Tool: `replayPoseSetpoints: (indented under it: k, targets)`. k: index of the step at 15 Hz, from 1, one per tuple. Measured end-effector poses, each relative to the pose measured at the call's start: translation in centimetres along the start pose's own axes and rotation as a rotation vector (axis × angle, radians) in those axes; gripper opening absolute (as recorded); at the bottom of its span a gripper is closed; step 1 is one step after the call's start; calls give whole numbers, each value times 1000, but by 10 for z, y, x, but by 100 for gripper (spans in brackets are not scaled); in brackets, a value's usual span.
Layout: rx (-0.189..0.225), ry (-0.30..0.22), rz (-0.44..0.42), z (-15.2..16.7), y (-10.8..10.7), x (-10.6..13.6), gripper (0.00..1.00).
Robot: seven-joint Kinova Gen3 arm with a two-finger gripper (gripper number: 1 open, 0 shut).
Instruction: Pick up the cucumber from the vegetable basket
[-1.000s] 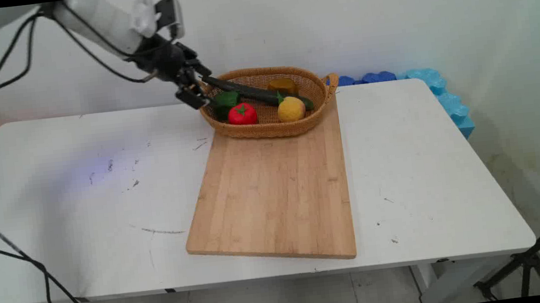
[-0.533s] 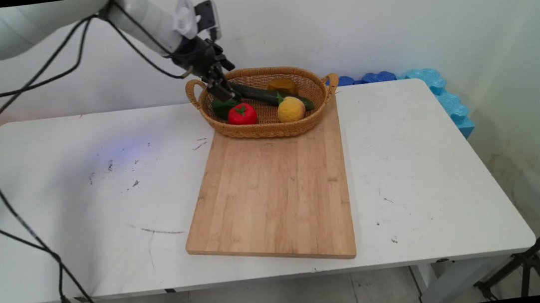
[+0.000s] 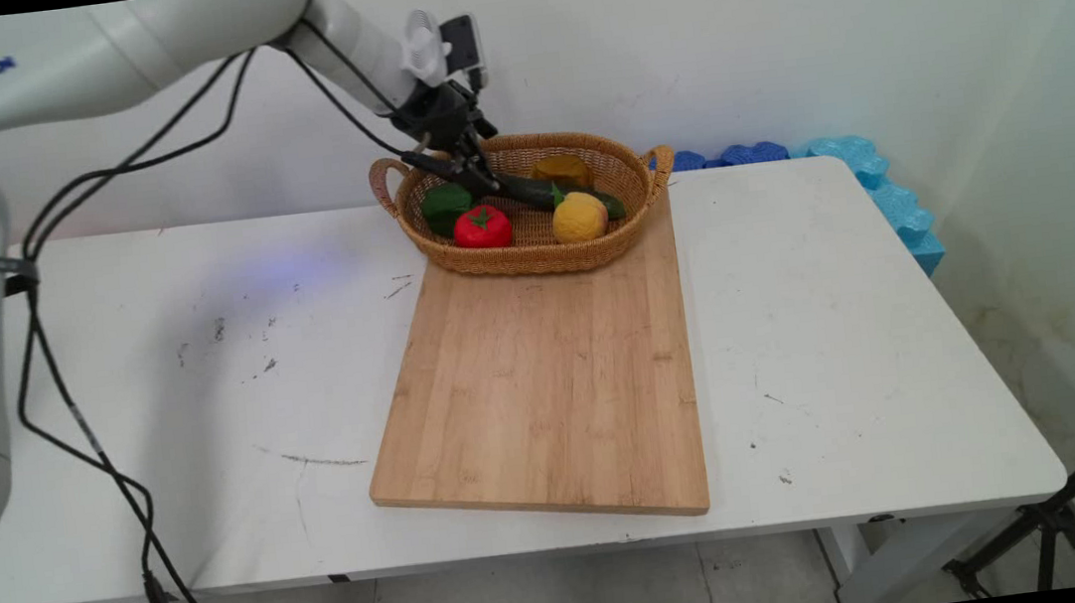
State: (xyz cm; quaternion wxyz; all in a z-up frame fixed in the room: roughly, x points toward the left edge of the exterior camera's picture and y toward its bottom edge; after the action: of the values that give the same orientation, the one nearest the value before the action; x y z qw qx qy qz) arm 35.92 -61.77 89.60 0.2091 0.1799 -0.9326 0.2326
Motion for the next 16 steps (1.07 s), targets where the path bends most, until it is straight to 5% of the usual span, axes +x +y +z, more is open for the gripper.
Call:
replayPoseSetpoints:
  k: [5, 16]
  targets:
    - [2, -36, 35, 42, -14, 6, 100]
    - [-24, -83, 104, 81, -23, 10, 100]
